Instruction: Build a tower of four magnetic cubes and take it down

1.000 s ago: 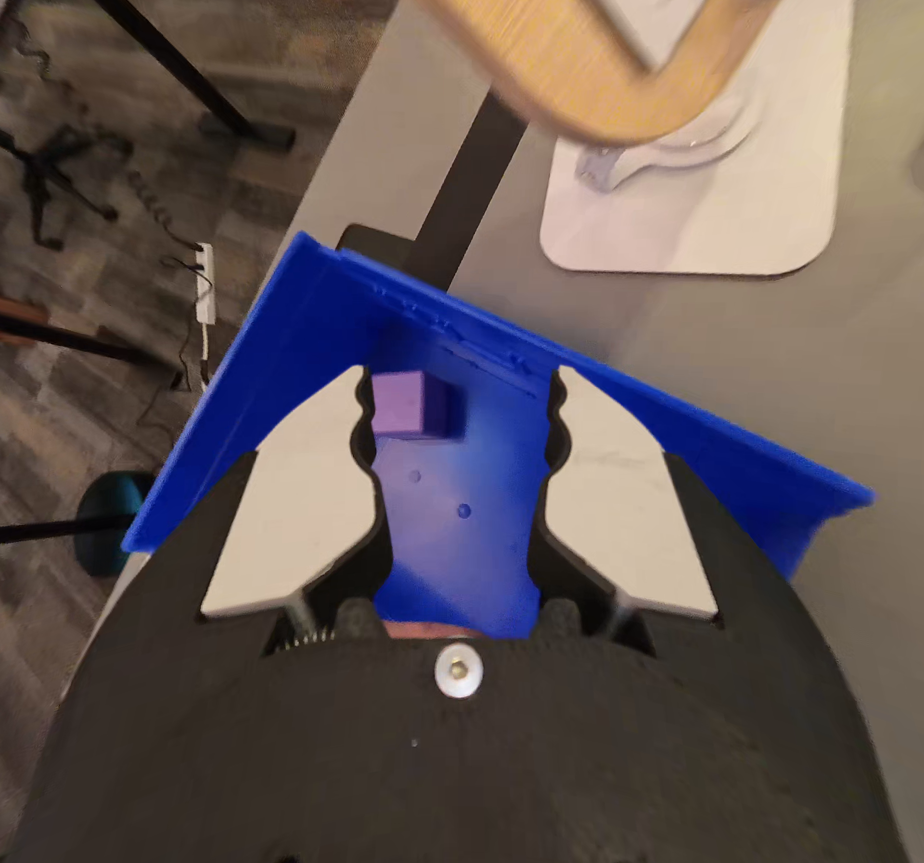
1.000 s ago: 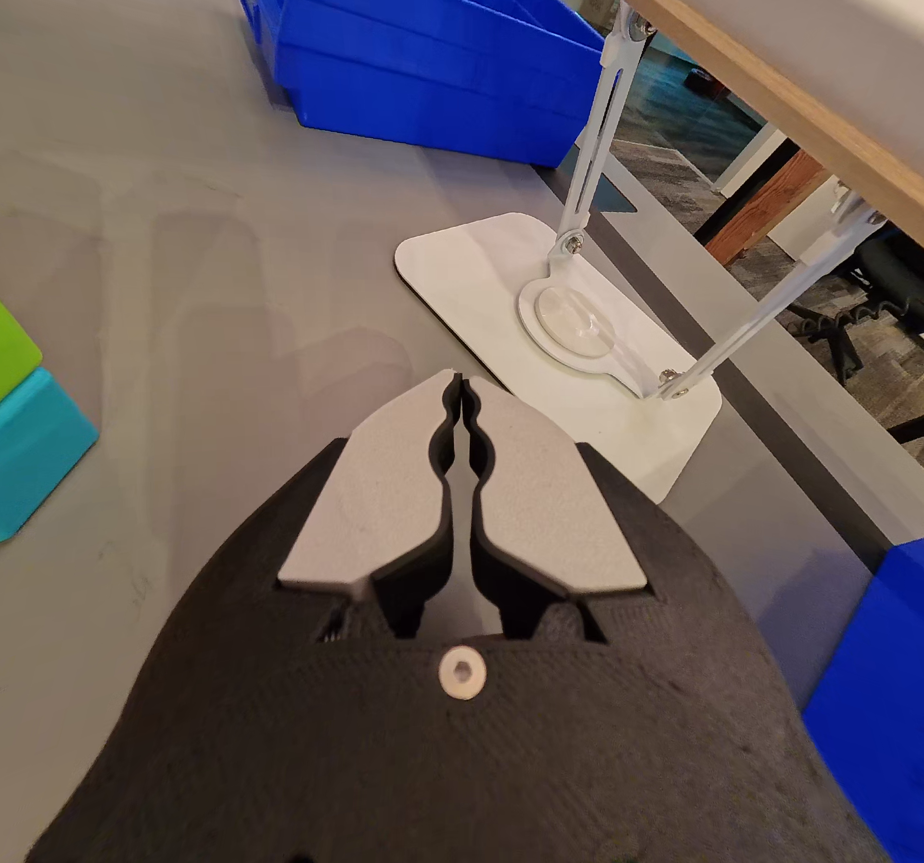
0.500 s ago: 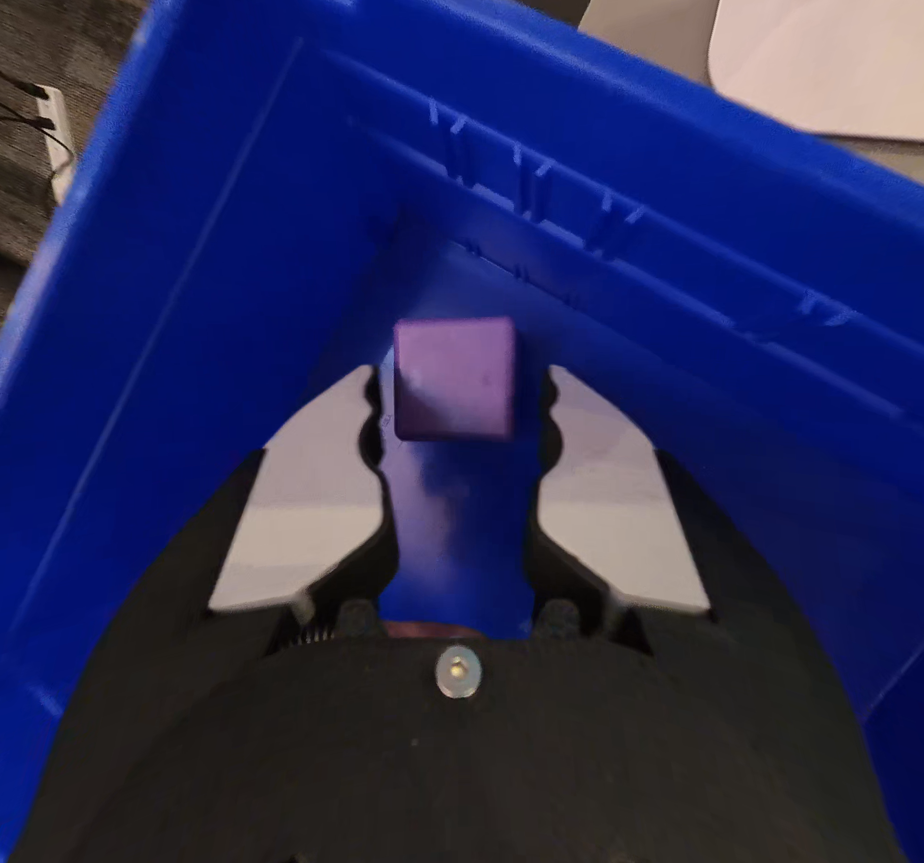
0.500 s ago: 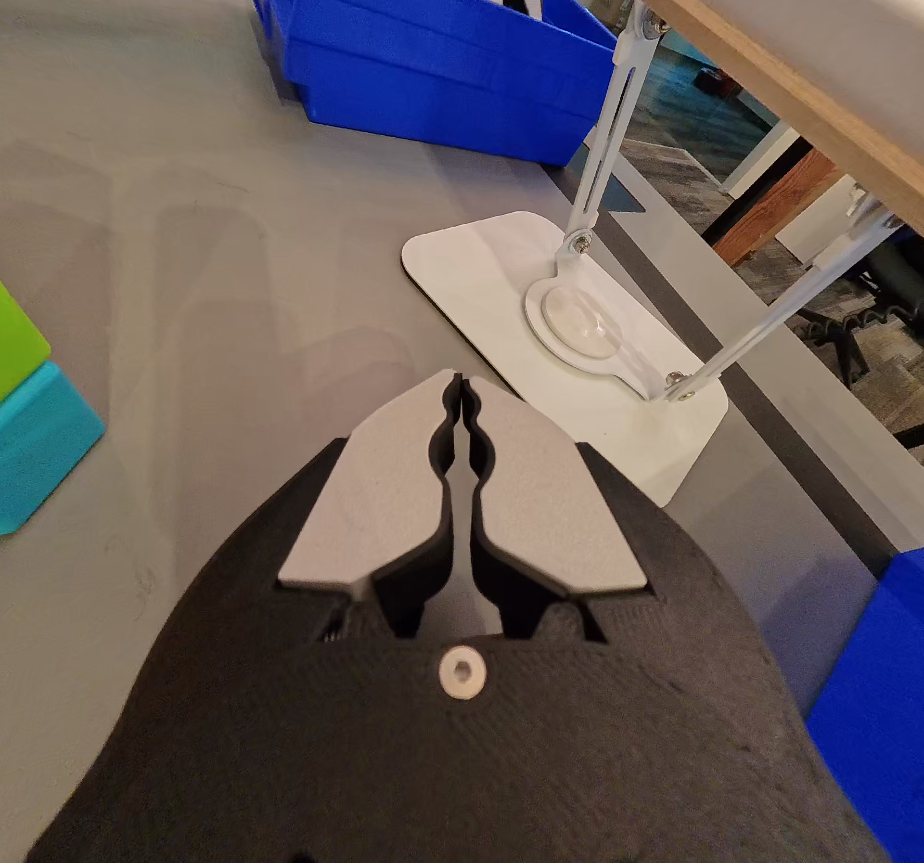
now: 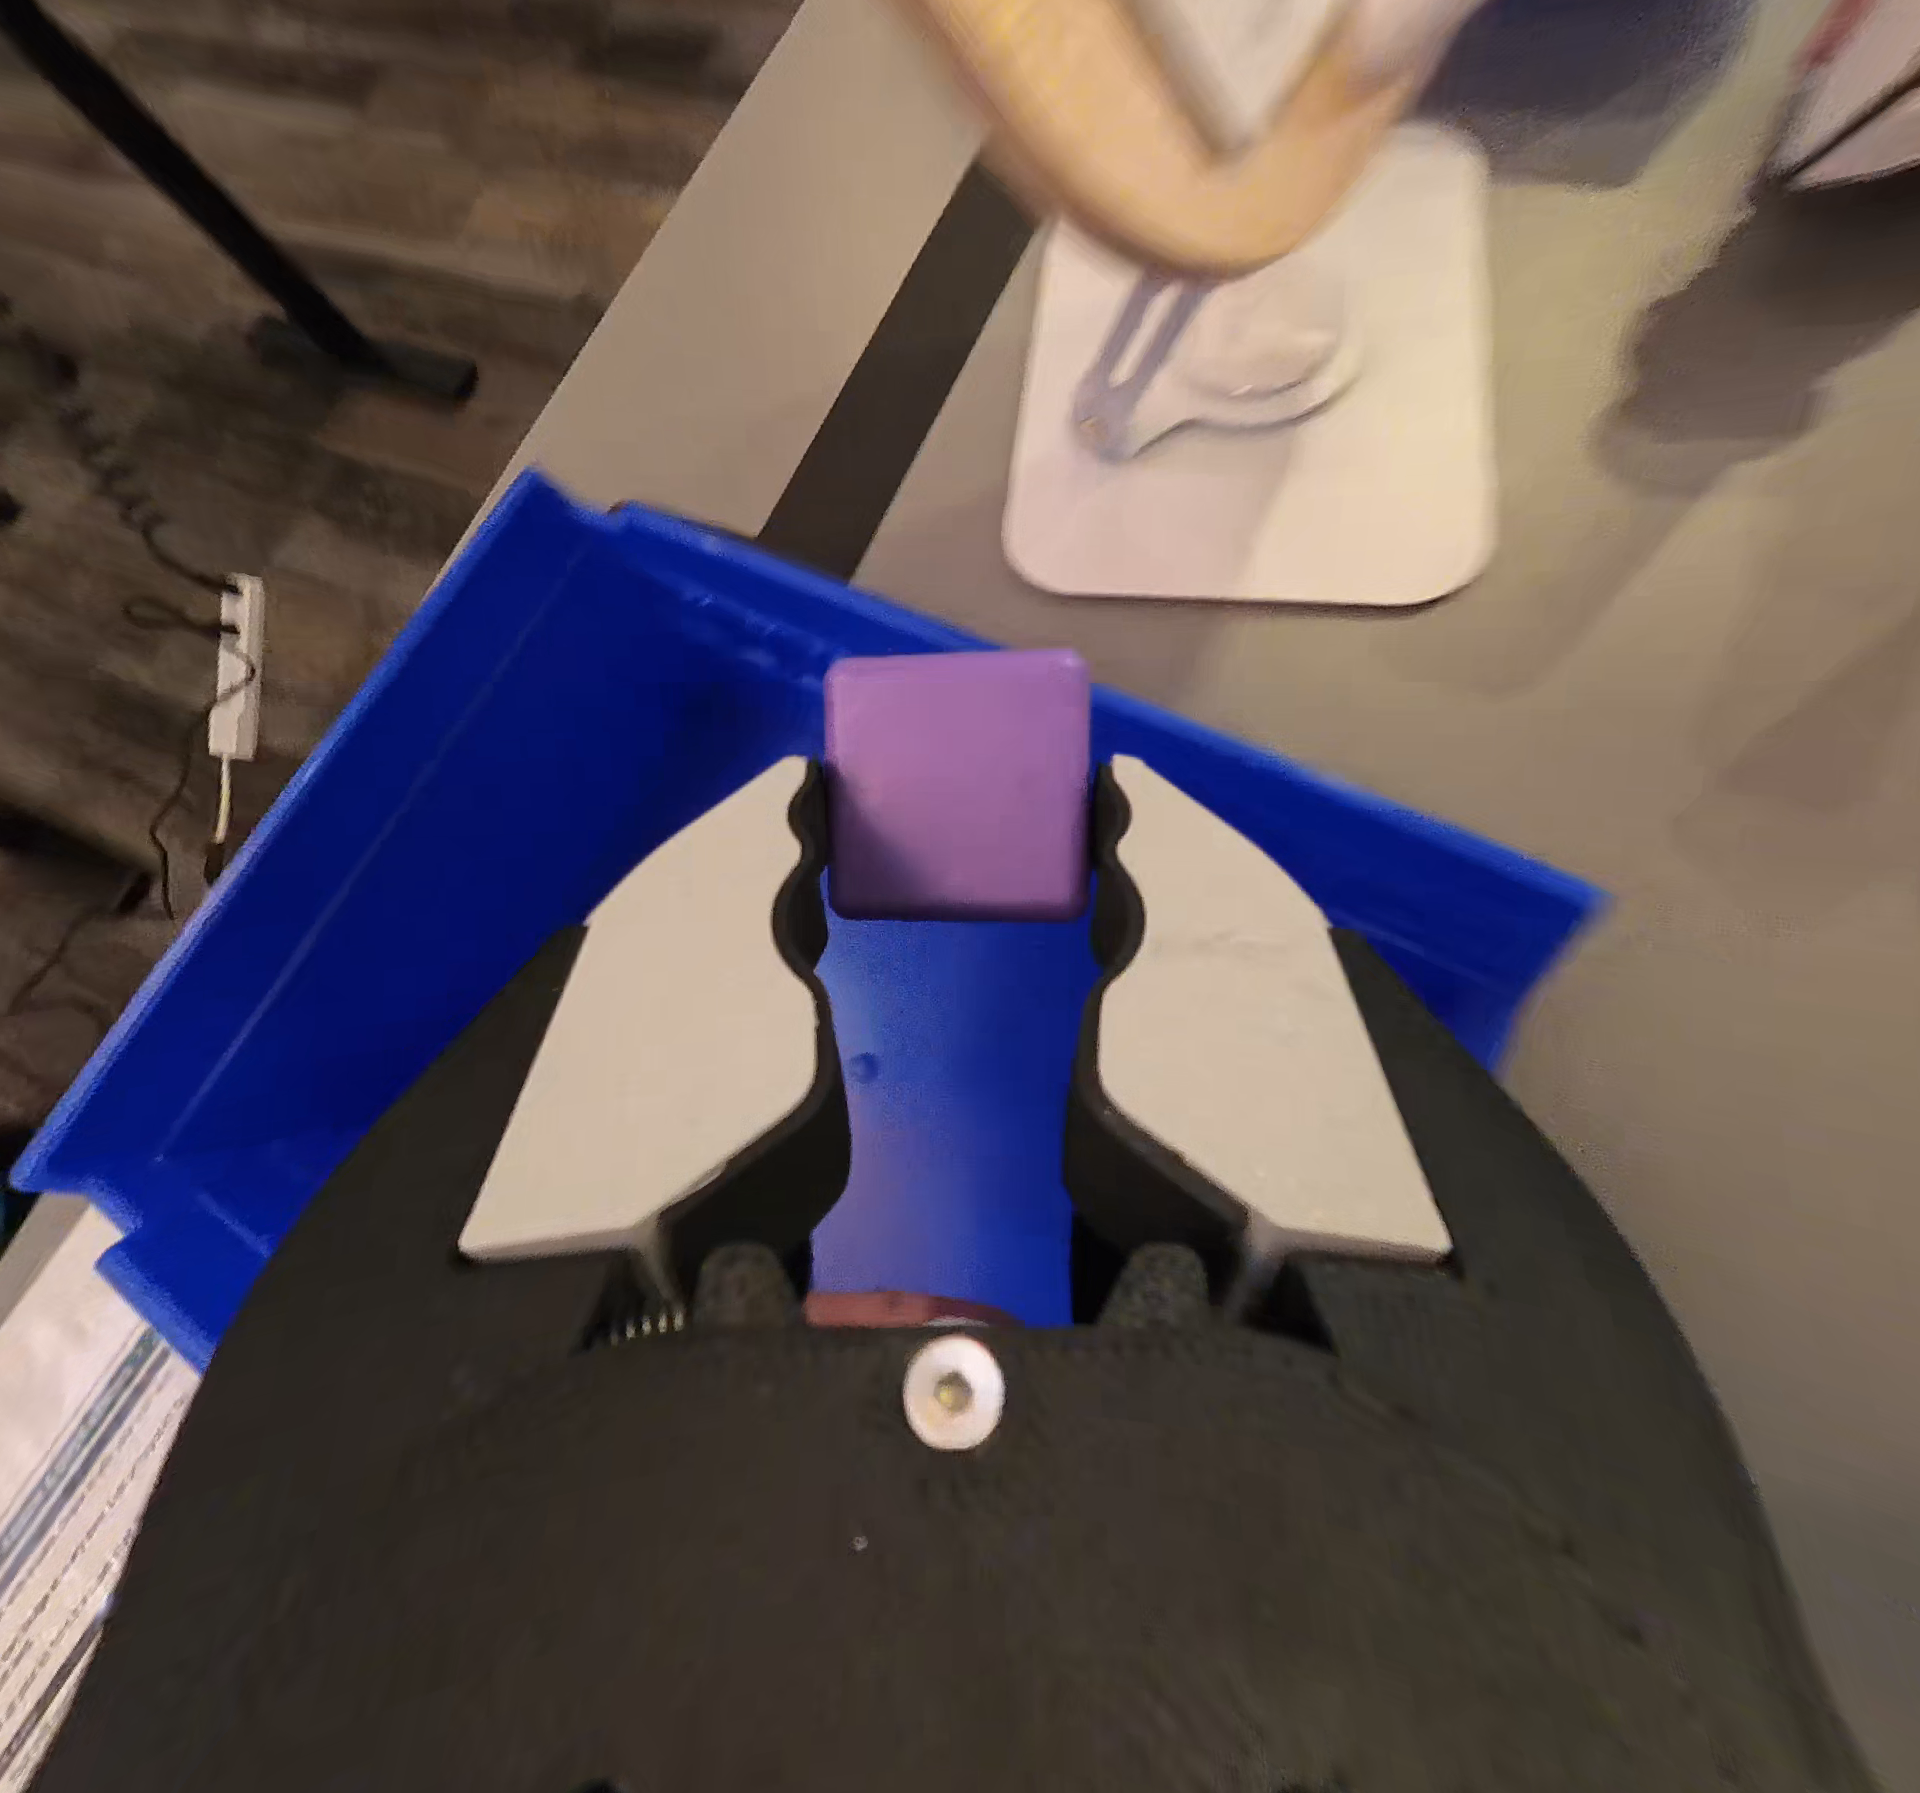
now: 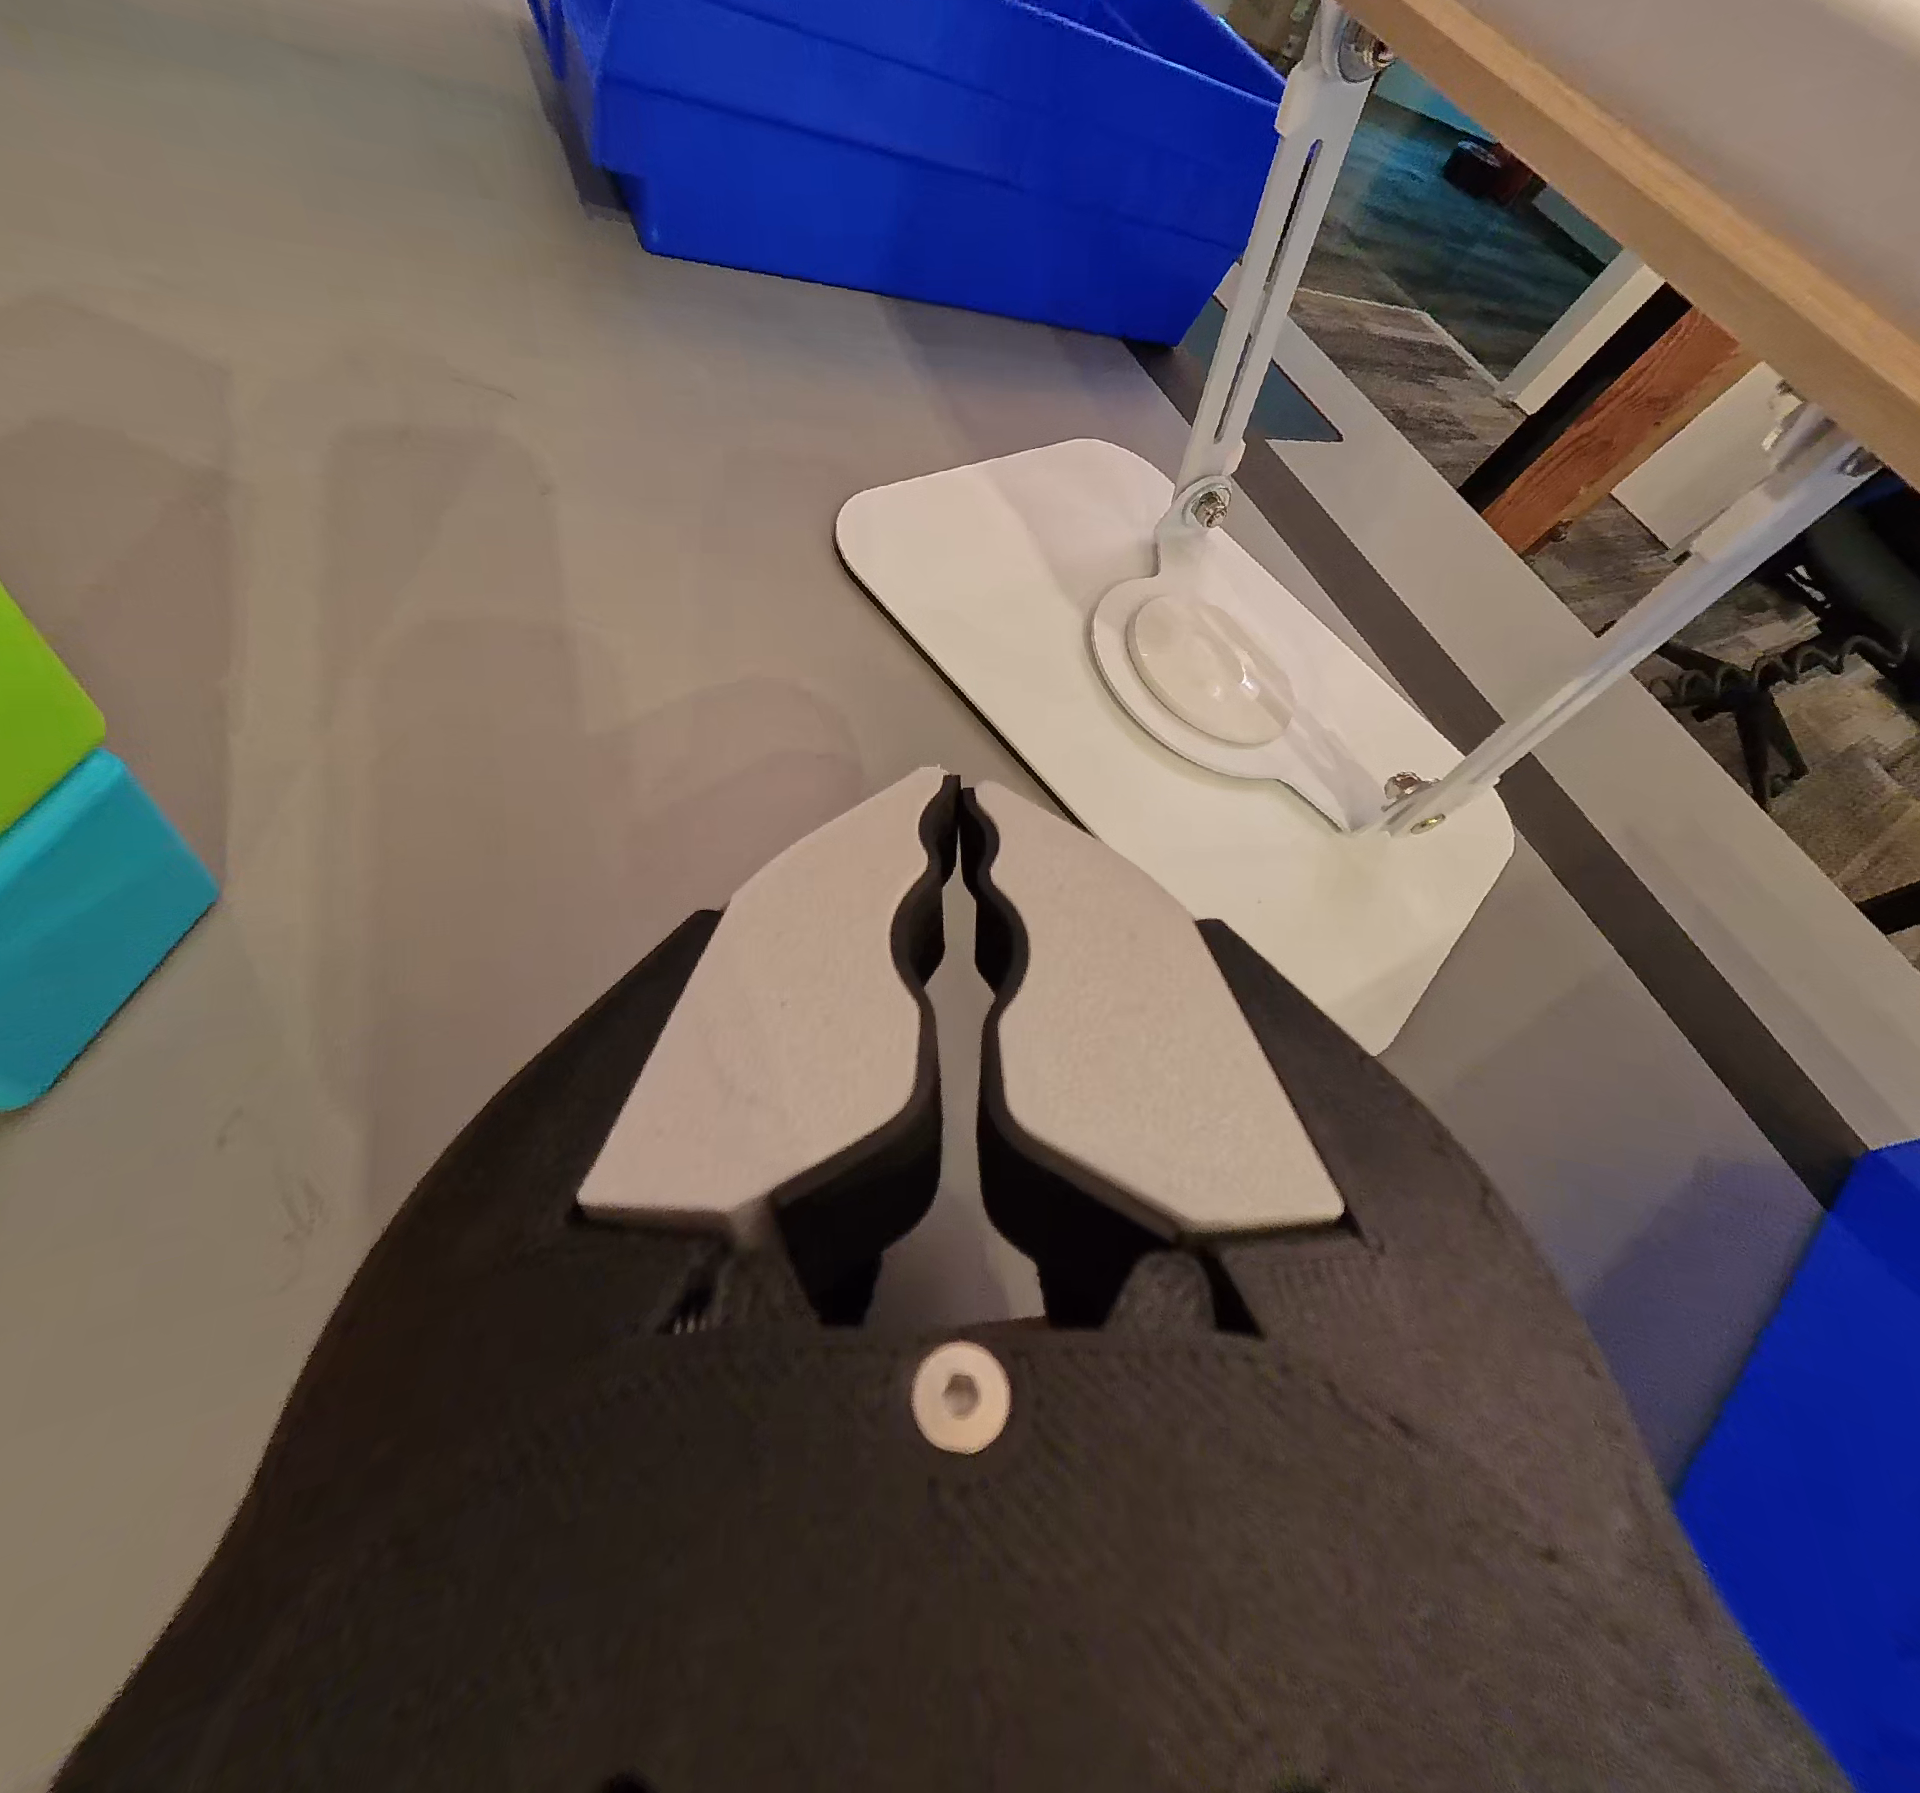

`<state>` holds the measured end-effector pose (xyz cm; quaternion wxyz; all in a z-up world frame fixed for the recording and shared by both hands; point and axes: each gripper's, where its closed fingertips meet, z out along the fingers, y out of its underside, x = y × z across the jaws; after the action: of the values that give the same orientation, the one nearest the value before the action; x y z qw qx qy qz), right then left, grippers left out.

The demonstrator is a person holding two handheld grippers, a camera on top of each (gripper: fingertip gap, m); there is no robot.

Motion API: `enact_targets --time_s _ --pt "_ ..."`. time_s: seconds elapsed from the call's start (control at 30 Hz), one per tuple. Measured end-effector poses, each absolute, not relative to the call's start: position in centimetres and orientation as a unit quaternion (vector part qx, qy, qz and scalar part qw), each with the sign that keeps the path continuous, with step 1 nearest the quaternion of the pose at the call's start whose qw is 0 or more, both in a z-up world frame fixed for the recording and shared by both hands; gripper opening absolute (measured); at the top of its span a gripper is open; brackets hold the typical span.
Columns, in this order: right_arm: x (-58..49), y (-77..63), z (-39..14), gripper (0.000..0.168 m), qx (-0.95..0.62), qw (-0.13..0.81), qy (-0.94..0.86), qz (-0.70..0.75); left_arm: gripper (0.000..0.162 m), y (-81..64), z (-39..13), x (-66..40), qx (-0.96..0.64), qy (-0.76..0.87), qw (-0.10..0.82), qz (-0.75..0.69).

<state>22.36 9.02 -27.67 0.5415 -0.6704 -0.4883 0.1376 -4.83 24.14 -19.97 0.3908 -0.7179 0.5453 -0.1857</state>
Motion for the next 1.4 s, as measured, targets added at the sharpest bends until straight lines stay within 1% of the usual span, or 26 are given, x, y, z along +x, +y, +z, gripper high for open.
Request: enact_targets --time_s 0.17,0.33,0.43,0.53,0.67,1.0,1.17,1.4 --pt "22.3 9.0 -27.7 0.000 -0.670 0.541 -0.490 0.135 0.048 15.4 -16.0 -1.4 -0.654 0.615 0.396 -0.192" --pt "22.3 9.0 -27.7 0.000 -0.669 0.541 -0.490 0.136 0.048 6.5 -13.5 6.2 -0.555 0.723 0.364 -0.192" --pt "22.3 8.9 -27.7 0.000 -0.668 0.542 -0.491 0.138 0.048 2.1 -12.9 10.6 -0.496 0.776 0.337 -0.194" --pt "22.3 8.9 -27.7 0.000 -0.667 0.541 -0.493 0.139 0.048 -1.5 -13.4 14.1 -0.450 0.815 0.300 -0.208" --pt "22.2 8.8 -27.8 0.000 -0.666 0.539 -0.496 0.139 0.048 -4.2 -15.4 16.8 -0.410 0.857 0.242 -0.199" --pt "22.1 8.8 -27.9 0.000 -0.667 0.537 -0.498 0.139 0.048 -5.2 -18.4 18.0 -0.373 0.898 0.164 -0.168" --pt "22.1 8.8 -27.9 0.000 -0.667 0.537 -0.498 0.139 0.048 -5.3 -18.8 18.1 -0.372 0.888 0.169 -0.211" --pt "22.1 8.7 -27.9 0.000 -0.667 0.536 -0.499 0.139 0.048 -5.1 -18.7 18.3 -0.375 0.885 0.176 -0.211"
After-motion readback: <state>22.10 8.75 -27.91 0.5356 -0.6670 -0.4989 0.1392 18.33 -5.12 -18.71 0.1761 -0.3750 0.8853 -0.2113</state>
